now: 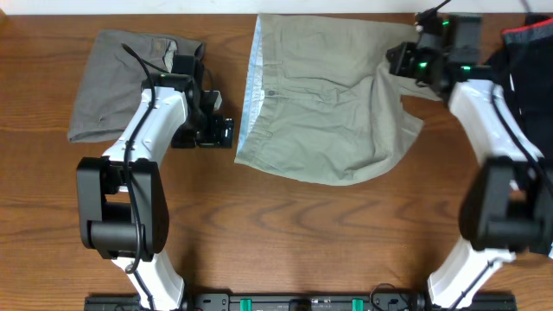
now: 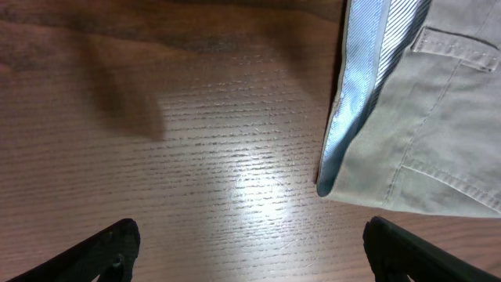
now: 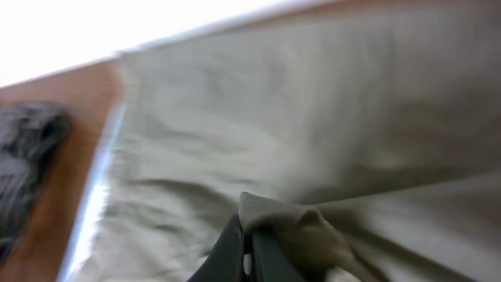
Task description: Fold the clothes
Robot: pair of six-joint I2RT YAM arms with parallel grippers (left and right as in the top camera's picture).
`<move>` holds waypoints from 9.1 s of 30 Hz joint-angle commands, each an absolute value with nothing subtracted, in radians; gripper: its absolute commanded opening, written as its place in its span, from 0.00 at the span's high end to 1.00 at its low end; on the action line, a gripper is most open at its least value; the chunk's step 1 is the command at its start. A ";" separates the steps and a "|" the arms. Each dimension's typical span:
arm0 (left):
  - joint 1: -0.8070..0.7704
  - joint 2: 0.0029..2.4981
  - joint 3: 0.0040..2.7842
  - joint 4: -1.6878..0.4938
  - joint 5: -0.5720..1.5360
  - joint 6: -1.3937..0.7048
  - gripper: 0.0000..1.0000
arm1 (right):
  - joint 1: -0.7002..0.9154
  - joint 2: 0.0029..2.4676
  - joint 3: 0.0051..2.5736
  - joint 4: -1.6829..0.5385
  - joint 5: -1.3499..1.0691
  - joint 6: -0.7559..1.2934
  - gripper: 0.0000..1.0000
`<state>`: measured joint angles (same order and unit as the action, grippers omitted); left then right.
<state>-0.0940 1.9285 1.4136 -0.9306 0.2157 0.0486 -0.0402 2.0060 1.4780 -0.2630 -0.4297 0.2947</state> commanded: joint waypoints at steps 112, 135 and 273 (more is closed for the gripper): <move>-0.226 1.994 1.381 -0.319 0.460 0.149 0.23 | -0.456 1.727 1.254 -0.907 -0.431 0.089 0.69; -0.228 2.196 1.381 -0.087 0.599 0.115 0.47 | -0.396 1.779 1.254 -0.841 -0.505 0.142 0.69; -0.077 2.012 1.369 -0.578 -0.159 -0.088 0.53 | -0.379 1.779 1.254 -0.782 -0.498 0.166 0.70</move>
